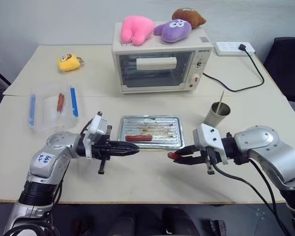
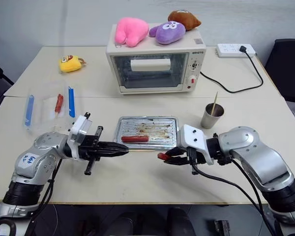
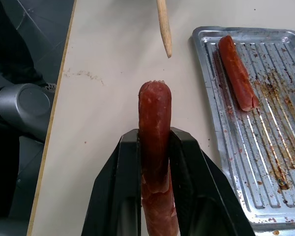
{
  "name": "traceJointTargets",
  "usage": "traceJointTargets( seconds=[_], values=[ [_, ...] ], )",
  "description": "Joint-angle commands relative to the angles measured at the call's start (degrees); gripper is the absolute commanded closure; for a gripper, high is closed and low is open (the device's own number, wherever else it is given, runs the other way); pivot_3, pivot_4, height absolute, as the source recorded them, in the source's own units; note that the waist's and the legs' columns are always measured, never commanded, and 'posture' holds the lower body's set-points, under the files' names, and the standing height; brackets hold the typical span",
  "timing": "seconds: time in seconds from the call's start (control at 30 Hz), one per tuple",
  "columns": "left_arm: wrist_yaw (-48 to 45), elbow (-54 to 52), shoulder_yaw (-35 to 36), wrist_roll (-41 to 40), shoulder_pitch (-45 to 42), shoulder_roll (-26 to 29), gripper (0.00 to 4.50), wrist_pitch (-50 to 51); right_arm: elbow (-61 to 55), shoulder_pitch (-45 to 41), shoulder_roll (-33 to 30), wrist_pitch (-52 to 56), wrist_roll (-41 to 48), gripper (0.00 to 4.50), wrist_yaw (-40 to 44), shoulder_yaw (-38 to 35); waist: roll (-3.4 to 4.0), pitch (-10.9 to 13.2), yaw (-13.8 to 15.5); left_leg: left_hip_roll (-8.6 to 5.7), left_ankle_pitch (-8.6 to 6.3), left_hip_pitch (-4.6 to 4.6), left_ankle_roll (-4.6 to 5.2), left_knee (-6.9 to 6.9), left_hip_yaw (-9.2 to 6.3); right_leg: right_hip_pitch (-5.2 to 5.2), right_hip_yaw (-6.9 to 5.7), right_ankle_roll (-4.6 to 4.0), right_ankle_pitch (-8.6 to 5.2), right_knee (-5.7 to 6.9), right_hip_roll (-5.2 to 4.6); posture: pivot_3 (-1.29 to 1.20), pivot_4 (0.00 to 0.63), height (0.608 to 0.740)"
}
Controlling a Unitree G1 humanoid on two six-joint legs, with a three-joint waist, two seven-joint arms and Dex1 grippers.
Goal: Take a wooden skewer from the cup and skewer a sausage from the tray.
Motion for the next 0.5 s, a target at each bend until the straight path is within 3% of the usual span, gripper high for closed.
traceJointTargets(
  seconds=[0.03,0.5],
  values=[
    [-0.28,-0.70,-0.34,0.06,-0.50,-0.25,4.50,-0.70,-0.91,-0.85,-0.63,0.14,0.09,3.69,-0.09,-0.55,0.00,0.00,0.00,0.00,0.00,0.00,0.00,0.00,0.00,-0.01,0.00,0.00,0.00,0.00,0.00,0.00,0.150,0.740],
    [-0.69,0.03,-1.12,1.37,0.57,-0.01,4.50,-1.65,-1.13,-1.22,-0.74,0.62,0.21,3.69,-0.54,-0.79,0.00,0.00,0.01,0.00,0.00,0.00,0.00,0.00,0.00,-0.01,0.00,0.00,0.00,0.01,0.00,0.00,0.150,0.740]
  ],
)
